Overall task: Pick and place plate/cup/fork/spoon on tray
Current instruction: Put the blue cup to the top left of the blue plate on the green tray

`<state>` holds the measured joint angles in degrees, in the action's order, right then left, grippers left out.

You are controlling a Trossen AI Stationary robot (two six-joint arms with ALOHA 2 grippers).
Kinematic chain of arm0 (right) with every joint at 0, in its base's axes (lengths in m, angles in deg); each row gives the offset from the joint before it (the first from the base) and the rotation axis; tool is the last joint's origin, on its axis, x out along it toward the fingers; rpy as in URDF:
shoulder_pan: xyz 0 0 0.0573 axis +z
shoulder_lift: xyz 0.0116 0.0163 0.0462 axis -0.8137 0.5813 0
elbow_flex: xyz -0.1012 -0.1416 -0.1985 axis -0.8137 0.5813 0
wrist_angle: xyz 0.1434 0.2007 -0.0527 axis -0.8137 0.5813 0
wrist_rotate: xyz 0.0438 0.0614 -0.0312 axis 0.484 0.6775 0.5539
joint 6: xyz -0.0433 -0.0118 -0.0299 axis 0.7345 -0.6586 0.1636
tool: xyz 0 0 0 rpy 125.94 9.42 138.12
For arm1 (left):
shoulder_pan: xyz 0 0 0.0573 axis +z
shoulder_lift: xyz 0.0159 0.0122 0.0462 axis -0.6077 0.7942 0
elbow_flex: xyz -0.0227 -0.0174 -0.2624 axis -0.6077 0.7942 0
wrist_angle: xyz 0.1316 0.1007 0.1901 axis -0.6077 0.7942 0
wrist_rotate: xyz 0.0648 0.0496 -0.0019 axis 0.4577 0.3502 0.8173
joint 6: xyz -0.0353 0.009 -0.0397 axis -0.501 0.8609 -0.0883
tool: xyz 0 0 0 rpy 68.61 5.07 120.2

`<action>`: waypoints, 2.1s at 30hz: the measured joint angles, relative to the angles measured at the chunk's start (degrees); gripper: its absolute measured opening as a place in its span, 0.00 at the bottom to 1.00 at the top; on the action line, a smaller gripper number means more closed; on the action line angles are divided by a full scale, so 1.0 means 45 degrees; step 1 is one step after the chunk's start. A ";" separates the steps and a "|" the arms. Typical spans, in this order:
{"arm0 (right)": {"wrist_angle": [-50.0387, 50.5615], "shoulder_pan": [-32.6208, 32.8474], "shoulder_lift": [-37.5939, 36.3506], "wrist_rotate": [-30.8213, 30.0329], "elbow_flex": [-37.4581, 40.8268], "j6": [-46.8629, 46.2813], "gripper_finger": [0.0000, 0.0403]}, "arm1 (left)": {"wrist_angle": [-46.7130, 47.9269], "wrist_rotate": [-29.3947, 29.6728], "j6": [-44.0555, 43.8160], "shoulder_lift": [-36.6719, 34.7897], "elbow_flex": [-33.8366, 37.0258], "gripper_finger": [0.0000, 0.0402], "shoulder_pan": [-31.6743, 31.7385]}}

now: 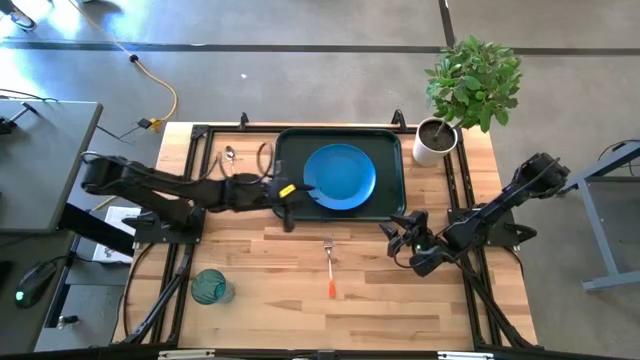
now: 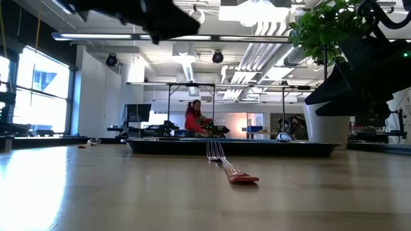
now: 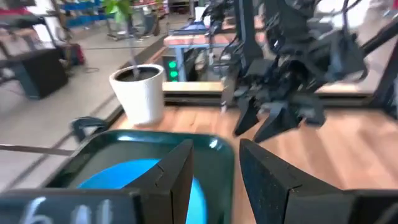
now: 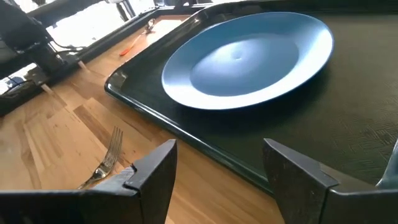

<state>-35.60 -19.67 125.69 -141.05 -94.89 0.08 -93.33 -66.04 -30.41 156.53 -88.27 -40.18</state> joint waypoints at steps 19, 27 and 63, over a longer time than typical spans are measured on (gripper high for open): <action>-0.5445 -0.1928 -0.0005 0.1530 0.0000 0.5595 0.56 | 0.9445 0.1442 -0.2352 -0.6501 0.0517 0.30 -0.1946; -0.9158 -0.2153 -0.0005 0.1992 0.0000 0.9266 0.56 | 1.0499 -0.0061 -0.2291 -0.7275 0.0605 0.30 -0.3094; -0.7559 -0.4066 -0.0005 0.1580 0.0000 0.7223 0.56 | 1.8250 -0.5157 -1.0678 -0.4475 -0.2402 0.13 -0.8276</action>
<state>-69.61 -37.96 125.67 -133.94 -94.89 32.58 -11.21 -89.25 -78.46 136.39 -99.08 -77.42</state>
